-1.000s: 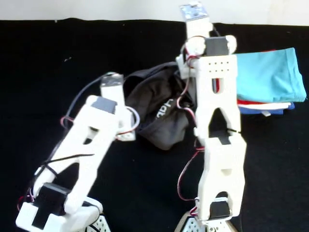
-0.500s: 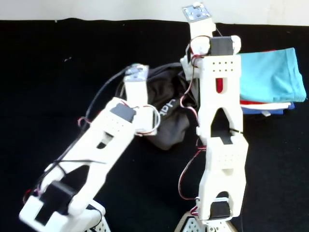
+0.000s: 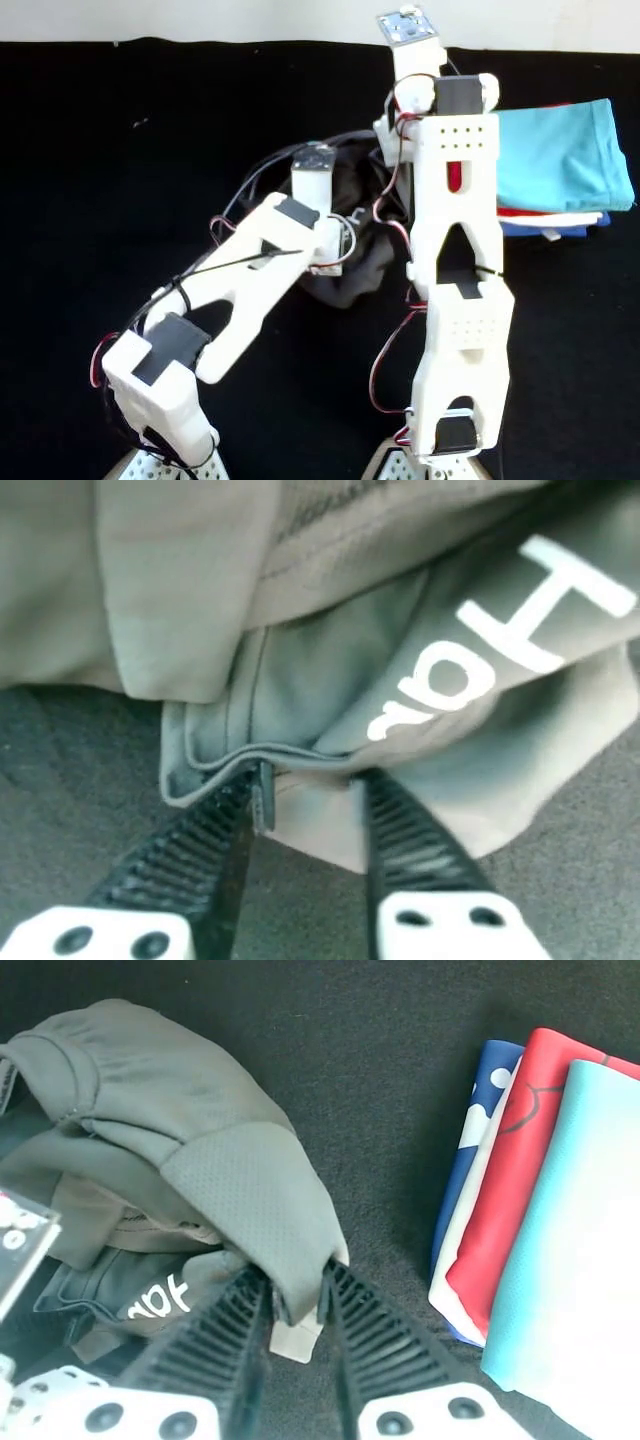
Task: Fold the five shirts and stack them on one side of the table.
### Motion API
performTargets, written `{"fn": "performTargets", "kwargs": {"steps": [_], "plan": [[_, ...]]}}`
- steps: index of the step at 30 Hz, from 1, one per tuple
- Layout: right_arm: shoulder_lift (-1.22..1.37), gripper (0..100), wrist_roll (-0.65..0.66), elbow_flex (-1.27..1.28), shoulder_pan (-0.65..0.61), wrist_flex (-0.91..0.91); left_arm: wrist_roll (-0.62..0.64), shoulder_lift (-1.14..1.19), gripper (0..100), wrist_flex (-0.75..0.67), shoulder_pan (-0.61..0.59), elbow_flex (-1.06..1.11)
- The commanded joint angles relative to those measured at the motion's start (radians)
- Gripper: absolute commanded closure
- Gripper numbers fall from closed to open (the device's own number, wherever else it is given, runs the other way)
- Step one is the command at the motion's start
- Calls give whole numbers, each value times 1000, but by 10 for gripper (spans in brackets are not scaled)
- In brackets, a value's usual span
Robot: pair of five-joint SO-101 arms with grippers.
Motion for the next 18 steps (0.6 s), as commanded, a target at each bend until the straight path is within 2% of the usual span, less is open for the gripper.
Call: {"fn": "performTargets", "kwargs": {"steps": [1, 3, 6, 10, 14, 18], "plan": [[-65, 991, 5, -16, 13, 5, 3, -4, 978, 11, -24, -31], [-64, 991, -5, -15, 12, 7, 3, -4, 994, 32, -45, -41], [-68, 991, -107, -18, -7, 18, 3, -5, 992, 115, -105, -99], [-99, 991, -126, -96, -19, 13, 2, -5, 992, 334, -237, -246], [-114, 991, -124, -223, -15, 12, -87, -5, 992, 549, -372, -443], [-114, 991, -124, -306, -15, 4, -133, -5, 992, 766, -456, -685]]}}
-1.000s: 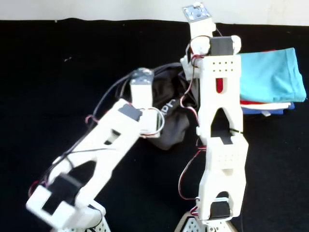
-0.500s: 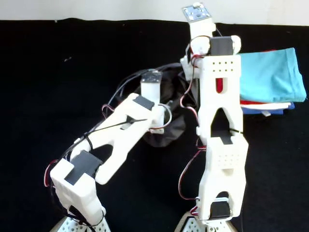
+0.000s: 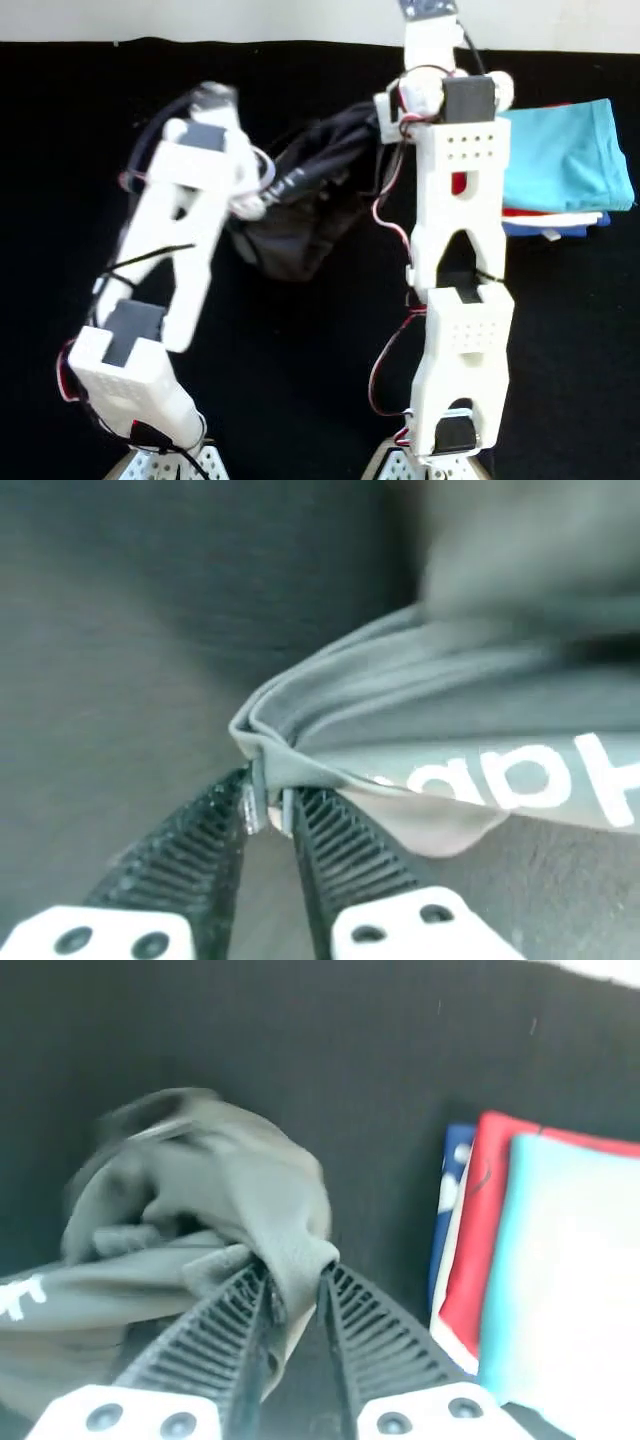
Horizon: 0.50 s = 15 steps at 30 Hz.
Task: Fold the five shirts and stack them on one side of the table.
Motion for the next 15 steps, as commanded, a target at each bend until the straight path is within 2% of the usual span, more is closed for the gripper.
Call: {"fn": "performTargets", "kwargs": {"steps": [1, 3, 6, 10, 15], "plan": [[-82, 991, -12, -102, -2, -4, -46, -7, 992, 207, -77, -243], [-85, 991, -12, -133, -7, -1, -57, -7, 992, 290, -97, -355], [-85, 991, -12, -189, -7, 15, -71, -45, 992, 298, -145, -386], [-85, 991, -12, -193, -2, 18, -120, -168, 992, 298, -183, -283], [-88, 991, -12, -53, -4, 19, -233, -275, 992, 275, -262, -73]]}}
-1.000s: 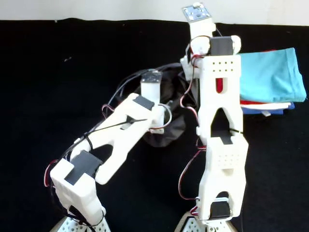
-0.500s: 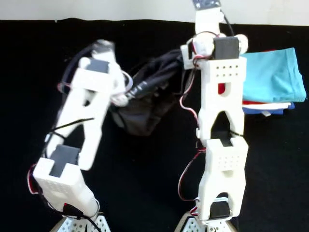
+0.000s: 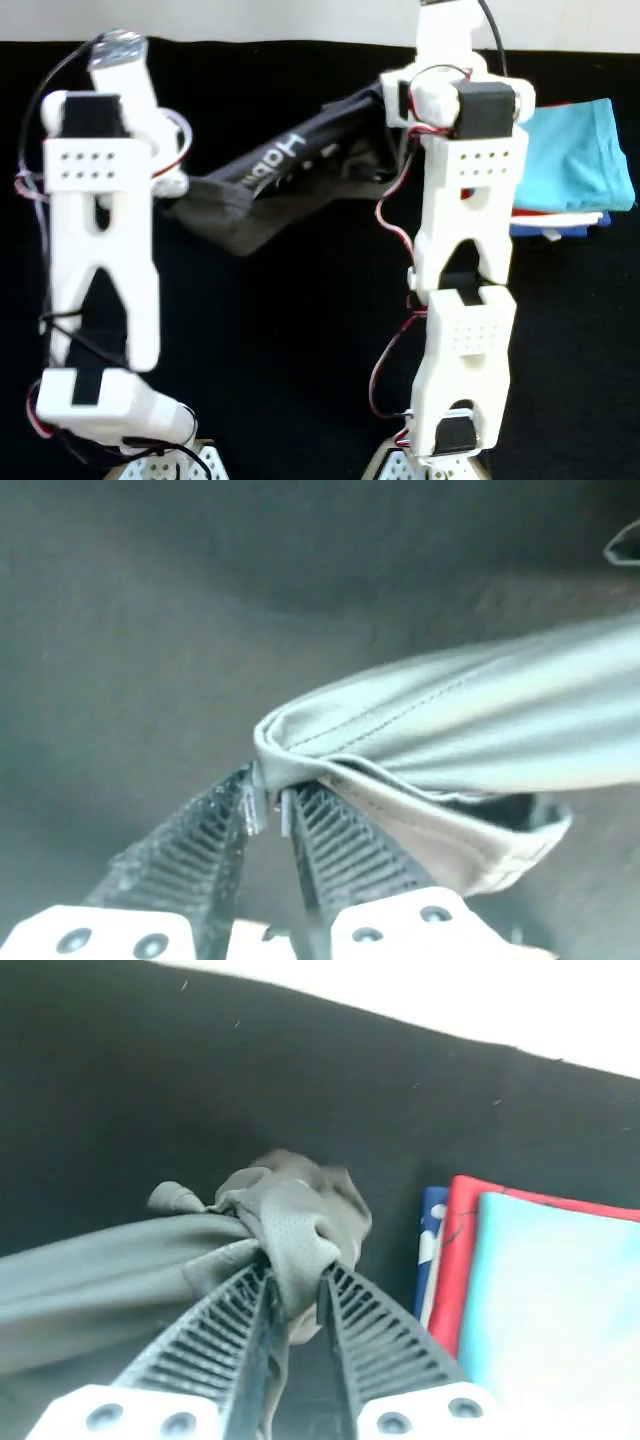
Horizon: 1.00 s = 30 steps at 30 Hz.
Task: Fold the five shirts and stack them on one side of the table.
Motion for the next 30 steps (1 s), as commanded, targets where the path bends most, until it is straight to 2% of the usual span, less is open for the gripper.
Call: {"fn": "performTargets", "kwargs": {"steps": [1, 5, 11, 16, 20, 26, 30], "plan": [[-76, 991, -9, 79, 8, 15, -64, -71, 992, -40, -77, 130], [-71, 991, -9, 231, 16, 13, -71, -70, 992, -213, -151, 298], [-65, 991, -9, 524, 16, -16, -71, -70, 992, -496, -131, 598], [-65, 991, -8, 656, 51, -73, -71, -70, 990, -744, -130, 791], [-73, 981, -5, 638, 58, -77, -66, -73, 964, -776, -130, 803], [-73, 749, 35, 403, 70, 4, -66, -70, 833, -783, -133, 806], [-76, 747, 35, 262, 70, 13, -66, -70, 832, -781, -134, 811]]}}
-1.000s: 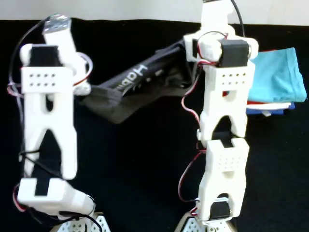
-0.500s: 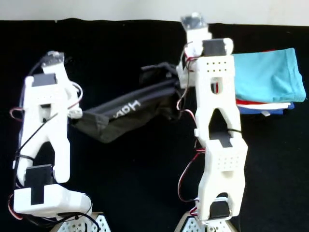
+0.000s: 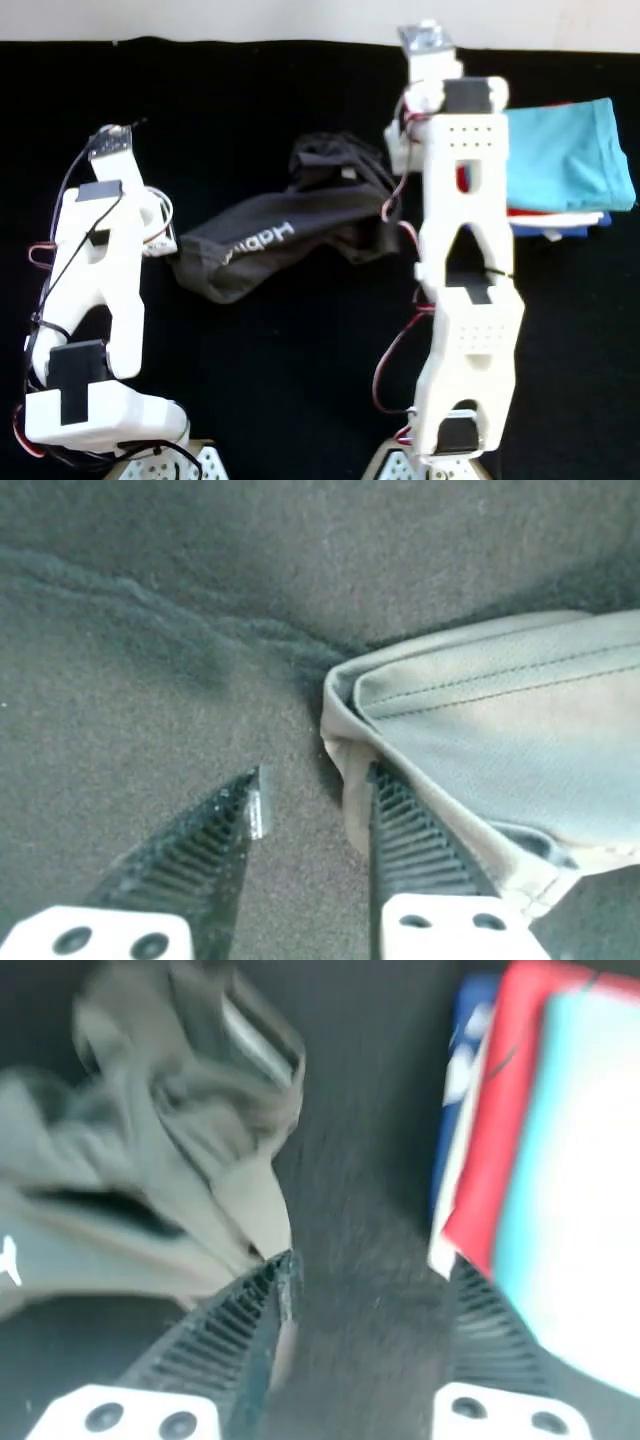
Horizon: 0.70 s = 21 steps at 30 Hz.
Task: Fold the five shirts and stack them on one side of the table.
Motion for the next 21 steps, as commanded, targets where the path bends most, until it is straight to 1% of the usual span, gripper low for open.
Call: {"fn": "performTargets", "kwargs": {"steps": [1, 4, 6, 12, 16, 21], "plan": [[-79, 747, 11, -111, 8, 18, -3, -41, 832, -12, -7, -4], [-104, 747, 11, -50, -30, 21, -3, -41, 832, -11, -8, -4], [-186, 762, 12, 74, -59, 19, -3, -41, 832, -11, -8, -4], [-492, 820, 117, 667, -166, 4, -3, -41, 832, -12, -8, -7], [-572, 822, 181, 977, -232, -84, -3, -41, 832, -12, -8, -7], [-532, 821, 180, 1168, -308, -259, -3, -41, 832, -9, -8, -10]]}}
